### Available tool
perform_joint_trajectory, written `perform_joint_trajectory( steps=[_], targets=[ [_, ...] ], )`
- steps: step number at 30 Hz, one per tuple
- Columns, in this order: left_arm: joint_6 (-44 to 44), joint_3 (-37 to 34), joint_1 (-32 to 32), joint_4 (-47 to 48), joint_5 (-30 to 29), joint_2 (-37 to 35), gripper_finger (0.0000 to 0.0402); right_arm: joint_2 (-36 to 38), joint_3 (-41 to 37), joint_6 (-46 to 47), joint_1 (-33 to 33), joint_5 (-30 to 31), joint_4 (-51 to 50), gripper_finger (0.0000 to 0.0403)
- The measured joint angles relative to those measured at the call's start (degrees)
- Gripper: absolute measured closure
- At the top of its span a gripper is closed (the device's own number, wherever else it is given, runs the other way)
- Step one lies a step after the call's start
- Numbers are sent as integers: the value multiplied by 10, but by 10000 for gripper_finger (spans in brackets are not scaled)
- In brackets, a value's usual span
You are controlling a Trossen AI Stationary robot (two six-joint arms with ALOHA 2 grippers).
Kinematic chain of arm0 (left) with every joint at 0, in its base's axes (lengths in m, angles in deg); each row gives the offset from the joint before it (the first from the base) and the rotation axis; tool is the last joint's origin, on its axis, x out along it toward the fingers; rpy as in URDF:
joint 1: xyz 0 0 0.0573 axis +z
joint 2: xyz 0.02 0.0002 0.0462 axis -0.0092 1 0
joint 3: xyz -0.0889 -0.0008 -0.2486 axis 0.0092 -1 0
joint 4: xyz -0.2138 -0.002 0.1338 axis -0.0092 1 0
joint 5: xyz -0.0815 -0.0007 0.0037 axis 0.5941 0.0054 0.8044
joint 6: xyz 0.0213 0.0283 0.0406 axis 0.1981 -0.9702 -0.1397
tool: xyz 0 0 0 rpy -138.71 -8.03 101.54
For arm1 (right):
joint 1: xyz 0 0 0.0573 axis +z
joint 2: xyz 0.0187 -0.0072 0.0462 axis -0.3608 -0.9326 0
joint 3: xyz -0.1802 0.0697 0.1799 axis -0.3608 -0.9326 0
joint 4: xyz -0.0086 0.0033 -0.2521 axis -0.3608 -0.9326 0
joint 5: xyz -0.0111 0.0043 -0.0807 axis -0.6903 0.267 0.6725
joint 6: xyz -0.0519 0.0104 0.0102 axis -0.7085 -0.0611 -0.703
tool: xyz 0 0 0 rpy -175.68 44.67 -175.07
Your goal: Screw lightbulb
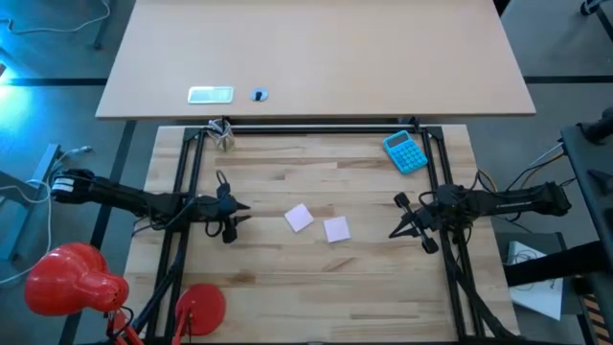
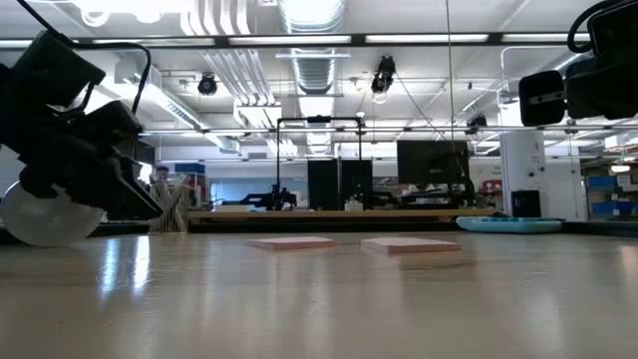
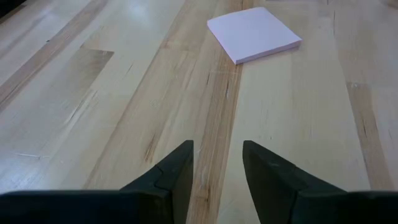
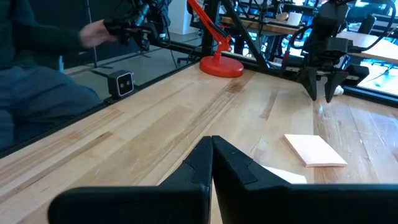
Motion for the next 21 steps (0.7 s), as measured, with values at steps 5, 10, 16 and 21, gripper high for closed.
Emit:
perform_joint_trajectory(
  steps=[5, 10, 16, 21],
  targets=[
    [-22, 0, 0, -1, -3, 0, 271, 0, 0, -57, 0, 0, 0, 401],
    [-260, 0, 0, -48, -50, 0, 271, 0, -1, -147, 0, -2, 56, 401],
    [-294, 0, 0, -85, -48, 0, 271, 0, -1, -49, 1, -1, 192, 401],
    [-161, 0, 0, -208, -22, 8, 271, 0, -1, 94, 1, -1, 229, 401]
  ],
)
